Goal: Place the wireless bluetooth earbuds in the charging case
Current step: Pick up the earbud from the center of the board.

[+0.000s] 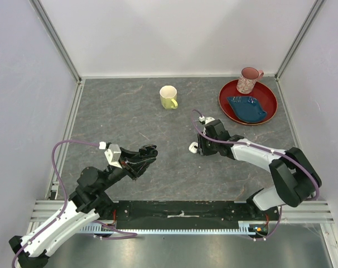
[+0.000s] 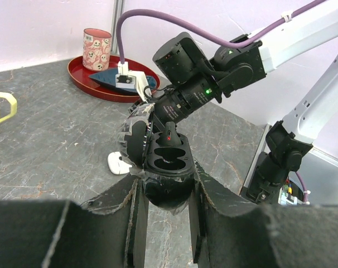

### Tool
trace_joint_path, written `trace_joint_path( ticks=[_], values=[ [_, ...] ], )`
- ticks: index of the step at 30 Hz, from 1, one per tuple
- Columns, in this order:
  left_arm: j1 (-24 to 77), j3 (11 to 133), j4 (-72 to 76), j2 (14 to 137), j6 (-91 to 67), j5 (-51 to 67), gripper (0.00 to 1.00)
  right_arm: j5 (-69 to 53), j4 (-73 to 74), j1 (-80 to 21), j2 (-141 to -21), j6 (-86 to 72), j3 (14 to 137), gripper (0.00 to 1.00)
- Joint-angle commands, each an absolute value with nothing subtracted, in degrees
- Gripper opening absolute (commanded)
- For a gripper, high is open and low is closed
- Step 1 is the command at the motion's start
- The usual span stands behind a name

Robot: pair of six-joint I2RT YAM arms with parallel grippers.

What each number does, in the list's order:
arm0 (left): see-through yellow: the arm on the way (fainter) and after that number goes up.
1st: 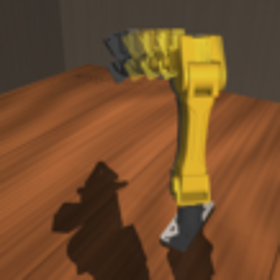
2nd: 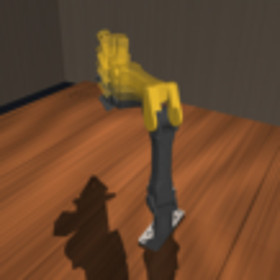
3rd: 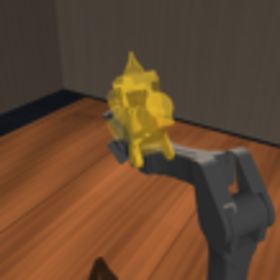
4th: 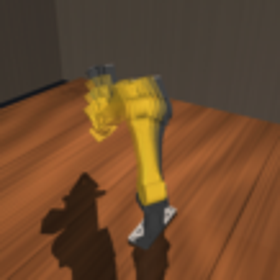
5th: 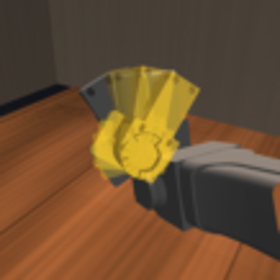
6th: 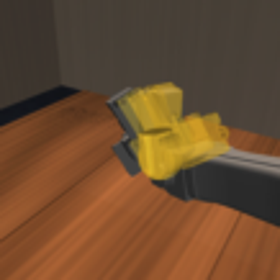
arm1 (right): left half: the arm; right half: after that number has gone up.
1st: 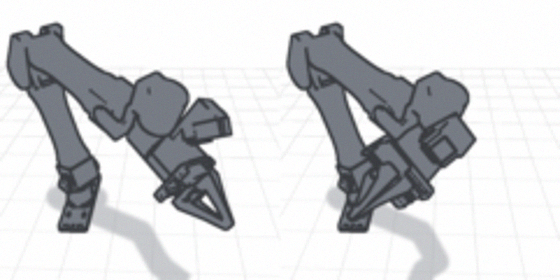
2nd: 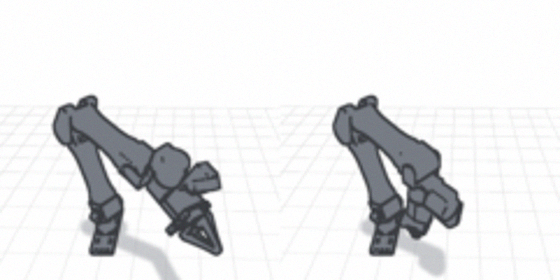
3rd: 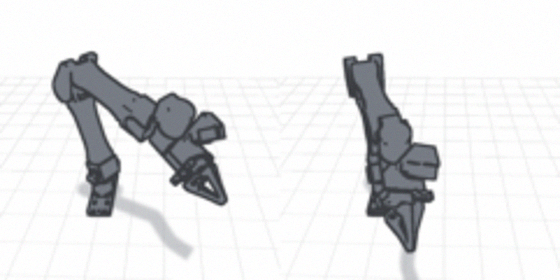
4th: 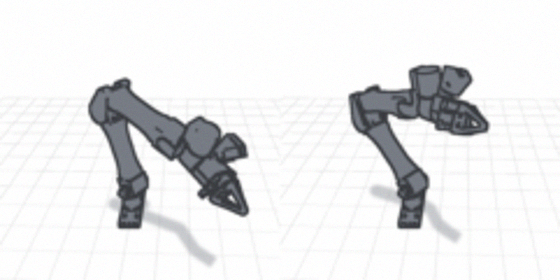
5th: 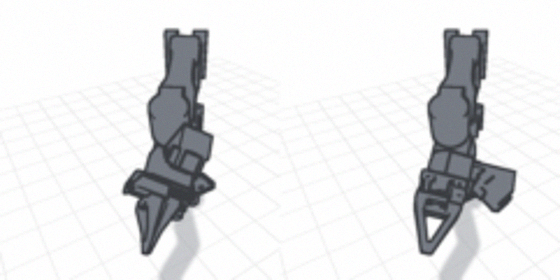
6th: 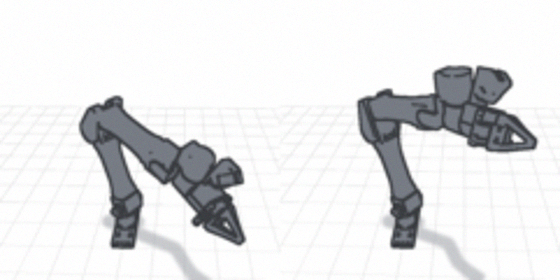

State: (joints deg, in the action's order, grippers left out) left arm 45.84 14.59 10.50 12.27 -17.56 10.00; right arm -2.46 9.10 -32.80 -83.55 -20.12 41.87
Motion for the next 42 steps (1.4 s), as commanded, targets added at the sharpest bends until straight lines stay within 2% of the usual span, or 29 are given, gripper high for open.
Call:
trace_joint_path(
  ticks=[1, 29, 32, 35, 38, 42],
  values=[
    [46.0, 15.1, 13.2, 12.2, -19.0, 9.8, 0.02, -1.7, 7.9, -33.0, -85.2, -18.7, 43.9, 0.40],
    [46.0, 14.8, 13.2, 12.2, -19.3, 9.8, 0.02, 4.4, 9.8, -33.4, -87.1, -15.3, 43.4, 0.34],
    [46.1, 14.7, 13.2, 12.1, -19.4, 9.8, 0.02, 5.2, 9.8, -33.6, -87.2, -15.5, 43.7, 0.28],
    [46.0, 14.6, 13.1, 12.0, -19.4, 9.7, 0.02, 5.9, 10.0, -33.5, -87.0, -15.9, 44.0, 0.18],
    [46.0, 14.4, 13.1, 12.0, -19.1, 10.0, 0.02, 6.4, 10.3, -33.6, -86.1, -16.7, 44.4, 0.03],
    [46.0, 14.2, 13.1, 12.0, -17.7, 10.7, 0.02, 6.3, 12.5, -33.5, -83.9, -19.5, 46.0, 0.00]
  ],
)
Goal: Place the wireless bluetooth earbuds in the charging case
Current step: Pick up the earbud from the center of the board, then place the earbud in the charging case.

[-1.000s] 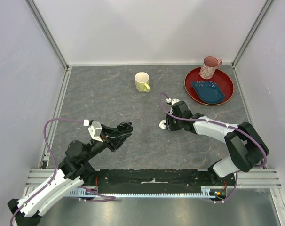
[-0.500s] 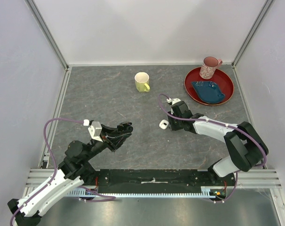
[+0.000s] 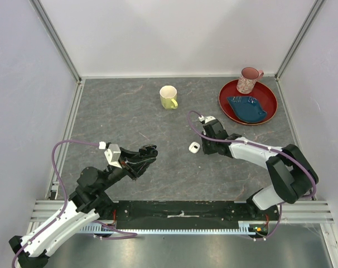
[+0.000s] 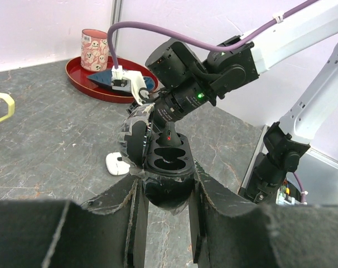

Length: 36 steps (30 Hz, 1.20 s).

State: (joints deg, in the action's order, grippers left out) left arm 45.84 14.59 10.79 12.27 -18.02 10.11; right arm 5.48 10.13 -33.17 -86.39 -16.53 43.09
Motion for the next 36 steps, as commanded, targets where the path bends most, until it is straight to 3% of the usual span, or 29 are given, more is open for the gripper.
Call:
trace_joint_path(
  ticks=[1, 6, 11, 17, 27, 36],
  values=[
    [46.0, 14.2, 13.1, 12.0, -17.0, 10.8, 0.02, 5.8, 13.5, -33.6, -83.1, -20.5, 46.4, 0.00],
    [46.0, 12.4, 17.3, 11.9, -13.2, 9.8, 0.02, 0.3, 18.0, -33.6, -75.7, -29.3, 50.2, 0.00],
    [46.1, 8.9, 25.4, 13.4, -5.3, 6.2, 0.02, -5.2, 20.1, -33.7, -66.0, -48.1, 52.7, 0.00],
    [46.0, 7.9, 33.4, 19.1, 2.6, 3.9, 0.02, -8.8, 22.2, -36.1, -62.0, -59.4, 60.0, 0.00],
    [46.0, 8.4, 39.8, 24.9, 10.5, 0.1, 0.02, -11.8, 22.9, -42.6, -65.5, -69.5, 72.1, 0.00],
    [46.0, 8.5, 44.5, 29.1, 9.7, -2.0, 0.02, 2.1, 34.7, -55.6, -76.4, -74.0, 88.5, 0.00]
  ],
)
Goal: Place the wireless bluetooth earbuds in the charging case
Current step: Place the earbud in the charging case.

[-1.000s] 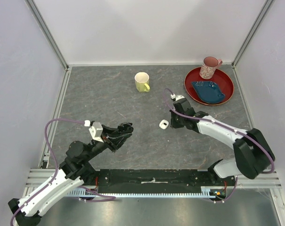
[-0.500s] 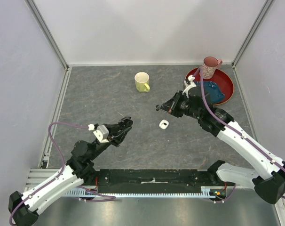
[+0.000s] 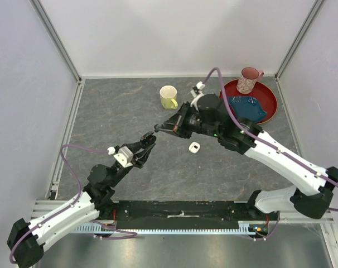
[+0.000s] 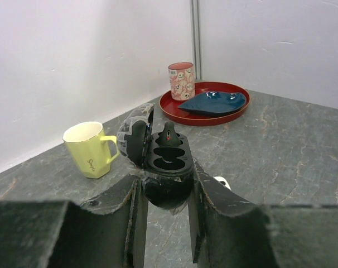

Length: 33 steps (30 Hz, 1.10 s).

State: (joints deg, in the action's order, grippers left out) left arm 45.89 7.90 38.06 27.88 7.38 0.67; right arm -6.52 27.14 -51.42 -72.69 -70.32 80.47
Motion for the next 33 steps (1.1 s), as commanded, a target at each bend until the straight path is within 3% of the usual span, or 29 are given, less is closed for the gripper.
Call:
trace_joint_path(
  ticks=[1, 11, 33],
  values=[
    [46.1, 8.5, 44.6, 29.5, 9.8, -2.5, 0.02, 3.6, 36.1, -57.5, -77.2, -74.4, 89.8, 0.00],
    [46.0, 8.2, 49.1, 32.3, 10.6, -6.5, 0.02, 16.1, 45.8, -63.5, -81.8, -83.2, 97.9, 0.00],
    [46.0, 9.0, 51.9, 36.3, 11.6, -4.0, 0.02, 13.5, 44.8, -63.9, -88.0, -88.2, 96.9, 0.00]
  ],
)
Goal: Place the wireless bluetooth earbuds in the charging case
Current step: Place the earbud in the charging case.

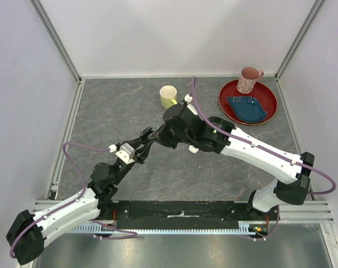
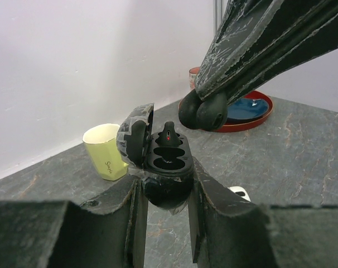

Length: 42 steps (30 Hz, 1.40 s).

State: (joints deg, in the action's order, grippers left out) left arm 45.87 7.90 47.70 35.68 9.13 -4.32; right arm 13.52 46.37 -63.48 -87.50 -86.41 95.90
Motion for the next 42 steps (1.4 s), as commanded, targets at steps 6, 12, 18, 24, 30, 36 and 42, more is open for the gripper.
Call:
trace_joint_path(
  ticks=[6, 12, 18, 24, 30, 36, 42],
  values=[
    [46.0, 9.3, 52.6, 36.9, 11.7, -3.3, 0.02, 13.5, 44.6, -63.9, -88.7, -88.9, 96.0, 0.00],
    [46.0, 9.7, 52.7, 36.8, 11.8, -1.6, 0.02, 14.6, 44.3, -63.9, -89.0, -90.2, 94.8, 0.00],
    [46.0, 9.8, 53.0, 36.7, 12.3, -1.3, 0.02, 14.3, 44.4, -63.8, -89.6, -92.0, 93.9, 0.00],
    [46.0, 10.5, 53.0, 36.9, 13.0, -0.6, 0.02, 13.8, 43.8, -63.9, -90.7, -93.2, 93.1, 0.00],
    [46.1, 11.0, 53.1, 37.4, 13.0, -0.4, 0.02, 13.0, 42.7, -63.8, -91.5, -93.3, 92.5, 0.00],
    [46.0, 11.1, 53.3, 37.2, 12.9, -0.3, 0.02, 13.4, 42.1, -63.9, -91.1, -93.1, 91.8, 0.07],
    [46.0, 11.1, 53.3, 37.1, 12.6, -0.4, 0.02, 12.7, 40.5, -63.9, -91.1, -92.0, 91.8, 0.15]
  ],
)
